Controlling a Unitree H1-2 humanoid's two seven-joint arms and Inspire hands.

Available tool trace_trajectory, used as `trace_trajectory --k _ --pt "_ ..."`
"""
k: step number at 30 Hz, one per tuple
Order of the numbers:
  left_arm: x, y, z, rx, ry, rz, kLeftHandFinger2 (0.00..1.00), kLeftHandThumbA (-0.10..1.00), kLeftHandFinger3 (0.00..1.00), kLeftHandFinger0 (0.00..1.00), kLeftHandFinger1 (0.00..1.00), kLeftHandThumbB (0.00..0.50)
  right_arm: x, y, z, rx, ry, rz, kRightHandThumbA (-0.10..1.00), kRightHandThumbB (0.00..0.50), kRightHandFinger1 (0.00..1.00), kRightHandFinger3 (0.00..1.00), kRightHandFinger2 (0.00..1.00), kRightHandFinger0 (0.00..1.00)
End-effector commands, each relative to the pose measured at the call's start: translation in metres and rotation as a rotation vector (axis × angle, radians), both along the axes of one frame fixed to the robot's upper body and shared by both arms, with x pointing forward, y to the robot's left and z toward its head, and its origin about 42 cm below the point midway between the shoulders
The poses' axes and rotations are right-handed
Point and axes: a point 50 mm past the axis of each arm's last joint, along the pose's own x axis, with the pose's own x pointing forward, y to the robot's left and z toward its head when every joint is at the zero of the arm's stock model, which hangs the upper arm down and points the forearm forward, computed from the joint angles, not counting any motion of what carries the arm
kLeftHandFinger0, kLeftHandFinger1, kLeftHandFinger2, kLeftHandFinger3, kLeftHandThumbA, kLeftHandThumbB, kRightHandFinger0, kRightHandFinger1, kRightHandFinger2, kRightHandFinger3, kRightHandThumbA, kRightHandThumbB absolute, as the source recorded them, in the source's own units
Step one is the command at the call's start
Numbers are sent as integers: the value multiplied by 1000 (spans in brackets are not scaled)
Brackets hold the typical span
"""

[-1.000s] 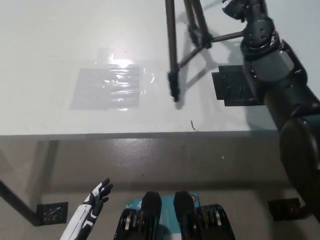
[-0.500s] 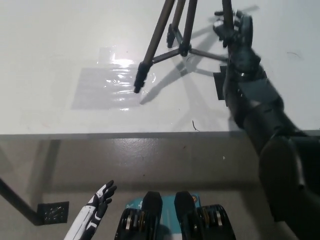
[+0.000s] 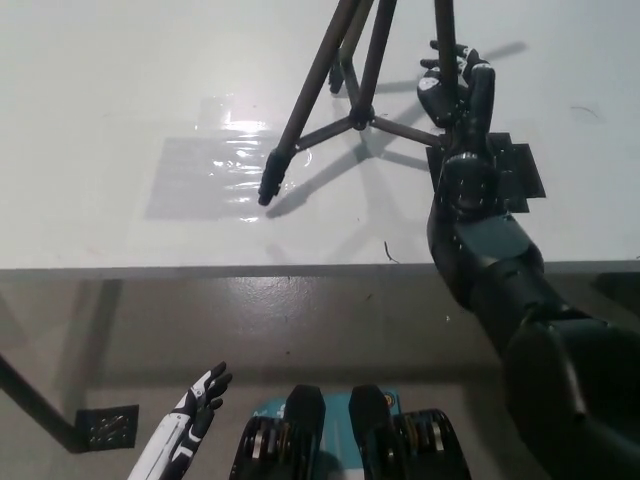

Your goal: A tripod lies near the right hand side of the table and the robot grab a leg of the tripod using its right hand and put it up right.

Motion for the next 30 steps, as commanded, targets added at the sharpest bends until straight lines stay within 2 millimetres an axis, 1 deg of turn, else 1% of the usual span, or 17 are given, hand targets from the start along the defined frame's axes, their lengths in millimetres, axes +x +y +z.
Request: trace_trajectory --k 1,3,4,5,6,7,8,9,10,11,12,17,21,25,26,29,30 --pt "1 2 9 9 -56 -12 1000 1000 1000 1000 1000 417 -3 -1 -4 -12 -40 -1 -100 132 104 542 495 0" --pt "1 2 10 12 -59 -16 1000 1000 1000 1000 1000 410 -2 -2 -2 -52 -44 21 -68 141 105 469 479 0" --pt "1 2 10 14 -54 -17 1000 1000 1000 1000 1000 415 -2 -3 -2 -70 -53 35 -33 166 210 523 569 61" --pt "2 2 9 11 -53 -17 1000 1000 1000 1000 1000 418 -1 -4 -2 -91 -56 64 158 216 374 604 684 230" --pt "2 2 9 9 -51 -18 1000 1000 1000 1000 1000 420 0 -5 -2 -98 -60 104 263 275 548 763 839 394" --pt "2 2 9 9 -51 -18 1000 1000 1000 1000 1000 421 0 -5 -2 -104 -59 142 446 396 725 988 987 602" --pt "2 2 8 9 -52 -17 1000 1000 1000 1000 1000 421 1 -5 -2 -111 -53 179 522 413 740 1000 942 654" --pt "1 3 8 7 -53 -19 1000 1000 1000 1000 1000 419 1 -5 -3 -119 -45 216 592 459 904 1000 1000 773" --pt "1 3 9 11 -52 -22 1000 1000 1000 1000 1000 419 2 -6 -4 -88 -35 262 605 485 1000 1000 1000 943" --pt "1 3 10 12 -53 -22 1000 1000 1000 1000 1000 419 2 -6 -4 -82 -29 285 639 497 1000 1000 1000 1000" --pt "1 3 10 12 -53 -23 1000 1000 1000 1000 1000 420 2 -7 -4 -86 -25 300 699 500 1000 1000 1000 1000" --pt "1 3 10 10 -57 -24 1000 1000 1000 1000 1000 411 5 -13 -2 -87 -16 385 747 500 1000 1000 1000 1000" --pt "2 5 9 11 -59 -21 1000 1000 1000 1000 1000 408 7 -18 1 -109 -13 410 829 500 1000 1000 1000 1000" --pt "-3 4 5 -5 -57 -27 1000 1000 1000 1000 1000 412 8 -26 4 -52 -32 430 875 500 1000 1000 1000 1000" --pt "-5 4 5 2 -48 -22 1000 1000 1000 1000 1000 426 9 -28 8 -34 -53 444 909 500 1000 1000 1000 1000" --pt "-11 3 3 5 -33 -15 1000 1000 1000 1000 1000 434 7 -36 29 28 -175 498 868 500 1000 1000 1000 1000" --pt "-12 3 3 9 -26 -13 1000 1000 1000 1000 1000 430 4 -39 45 30 -249 508 886 500 1000 1000 1000 1000"
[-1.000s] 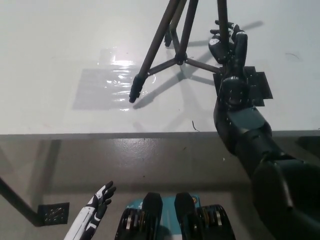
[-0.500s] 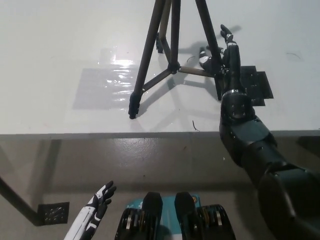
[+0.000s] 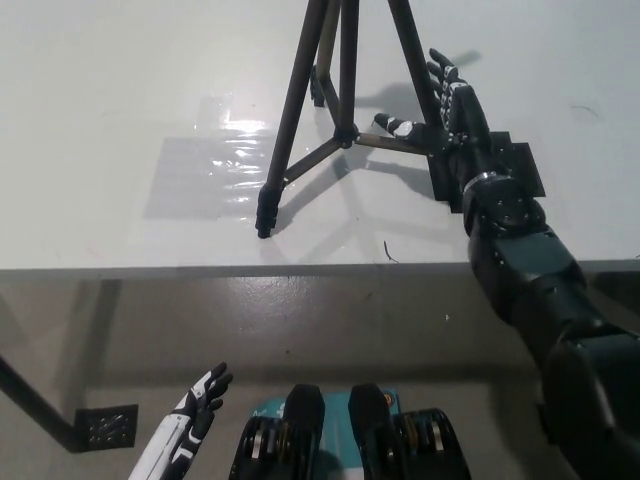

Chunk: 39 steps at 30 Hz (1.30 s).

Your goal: A tripod lies near the right hand side of the table and the robot grab a leg of the tripod using its right hand and put it up right.

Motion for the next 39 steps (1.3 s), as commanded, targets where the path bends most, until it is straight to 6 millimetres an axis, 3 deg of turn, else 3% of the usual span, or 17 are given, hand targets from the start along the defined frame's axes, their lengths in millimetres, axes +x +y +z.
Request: trace_trajectory --k 1,3,8,10,12,15,19,21,25,27,28,29,31,32,33,34,39 --pt "-8 5 4 12 -29 -10 1000 1000 1000 1000 1000 422 0 -9 80 108 -268 149 919 500 1000 1000 1000 1000" --pt "-7 6 3 10 -27 -10 1000 1000 1000 1000 1000 419 -24 -14 114 129 -403 172 911 500 1000 1000 1000 1000" --pt "-9 5 1 6 -14 0 1000 1000 1000 1000 1000 437 -80 -17 168 159 -609 252 834 500 1000 1000 1000 1000" --pt "-14 6 -3 3 -13 5 1000 1000 1000 1000 1000 422 -127 -20 195 103 -745 273 802 500 1000 1000 1000 1000" --pt "-17 6 -5 5 -11 4 1000 1000 1000 1000 1000 415 -144 -23 201 35 -814 245 870 500 1000 1000 1000 1000" --pt "-19 6 -7 16 -2 6 1000 1000 1000 1000 1000 421 -189 -33 215 -50 -952 211 953 500 1000 1000 1000 1000" --pt "-17 7 -6 10 7 7 1000 1000 1000 1000 1000 428 -236 -44 217 -70 -1083 178 929 500 1000 1000 1000 1000" --pt "-13 8 -4 8 -2 2 1000 1000 1000 1000 1000 419 -268 -51 198 -72 -1159 154 948 500 1000 1000 1000 1000" --pt "-10 9 -2 -4 -9 -8 1000 1000 1000 1000 1000 418 -307 -52 168 -52 -1272 146 980 500 1000 1000 1000 1000" --pt "-7 7 -1 -6 -20 -2 1000 1000 1000 1000 1000 410 -341 -40 141 37 -1188 219 836 500 1000 1000 1000 1000" --pt "-7 6 -1 -7 -21 -4 1000 1000 1000 1000 1000 409 -357 -33 124 33 -1156 200 837 463 1000 1000 1000 1000" --pt "-8 6 -1 -9 -17 -7 1000 1000 1000 1000 1000 409 -369 -30 107 -59 -1158 142 982 477 1000 1000 1000 1000" --pt "-7 5 -1 -11 -20 -12 1000 1000 1000 1000 1000 406 -372 -23 88 5 -1073 223 976 423 1000 1000 1000 1000" --pt "-8 5 -2 -20 -20 -15 1000 1000 1000 1000 1000 406 -367 -18 70 21 -1019 256 937 416 1000 1000 1000 1000" --pt "-9 5 -3 -16 -19 -15 1000 1000 1000 1000 1000 408 -360 -18 52 -6 -933 262 1000 394 1000 1000 1000 1000" --pt "-9 5 -3 -18 -22 -16 1000 1000 1000 1000 1000 402 -356 -21 28 -32 -825 273 1000 338 1000 1000 1000 1000" --pt "-4 5 -2 -16 -40 -19 1000 1000 1000 1000 1000 392 -338 -20 -46 -48 -513 152 1000 397 1000 1000 1000 1000"
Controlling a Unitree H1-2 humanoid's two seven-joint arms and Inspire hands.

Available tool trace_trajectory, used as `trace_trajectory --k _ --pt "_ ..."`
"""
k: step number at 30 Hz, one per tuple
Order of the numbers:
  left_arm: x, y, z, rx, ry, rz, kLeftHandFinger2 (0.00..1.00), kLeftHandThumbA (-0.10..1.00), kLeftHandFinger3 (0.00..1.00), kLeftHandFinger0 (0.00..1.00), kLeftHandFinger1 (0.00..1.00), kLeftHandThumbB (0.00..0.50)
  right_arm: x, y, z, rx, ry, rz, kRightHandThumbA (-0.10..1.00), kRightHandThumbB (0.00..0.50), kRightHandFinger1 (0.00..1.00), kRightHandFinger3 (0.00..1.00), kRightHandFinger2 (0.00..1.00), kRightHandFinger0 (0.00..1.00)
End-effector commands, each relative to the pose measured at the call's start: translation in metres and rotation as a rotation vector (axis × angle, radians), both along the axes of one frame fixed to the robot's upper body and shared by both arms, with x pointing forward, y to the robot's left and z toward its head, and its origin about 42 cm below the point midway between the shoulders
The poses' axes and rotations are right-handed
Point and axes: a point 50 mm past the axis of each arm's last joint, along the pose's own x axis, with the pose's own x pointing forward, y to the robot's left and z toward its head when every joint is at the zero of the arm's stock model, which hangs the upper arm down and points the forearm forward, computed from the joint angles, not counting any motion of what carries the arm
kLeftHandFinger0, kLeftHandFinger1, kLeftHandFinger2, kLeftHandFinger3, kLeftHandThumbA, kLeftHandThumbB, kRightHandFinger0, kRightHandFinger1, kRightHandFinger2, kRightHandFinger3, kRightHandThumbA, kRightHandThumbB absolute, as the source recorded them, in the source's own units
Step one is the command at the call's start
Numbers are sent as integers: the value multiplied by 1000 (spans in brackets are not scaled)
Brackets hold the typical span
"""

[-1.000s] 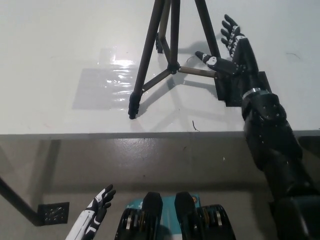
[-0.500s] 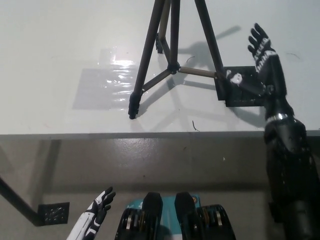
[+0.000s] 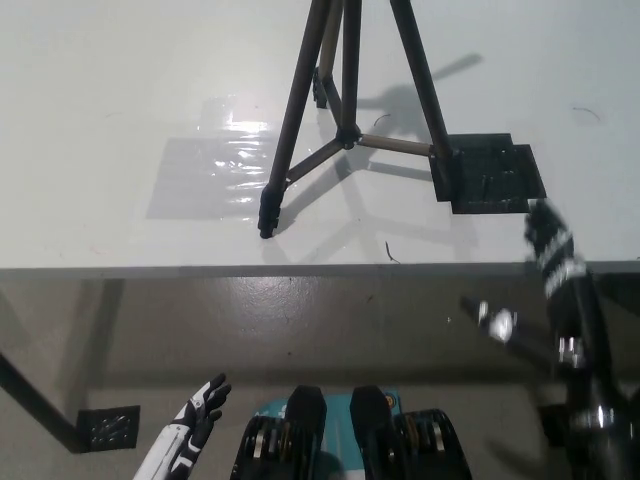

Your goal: A tripod lies near the right hand side of the table and the robot grab a leg of the tripod using its right hand and put it up right.

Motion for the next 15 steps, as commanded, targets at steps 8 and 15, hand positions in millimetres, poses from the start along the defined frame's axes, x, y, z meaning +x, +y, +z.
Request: trace_trajectory --k 8,15 --pt "6 1 10 -36 -82 -13 1000 1000 1000 1000 1000 391 -43 38 -61 1 58 91 1000 350 1000 1000 1000 1000" --pt "14 1 12 -33 -102 -9 1000 1000 1000 1000 1000 394 -33 31 -73 8 103 86 1000 392 1000 1000 1000 1000"
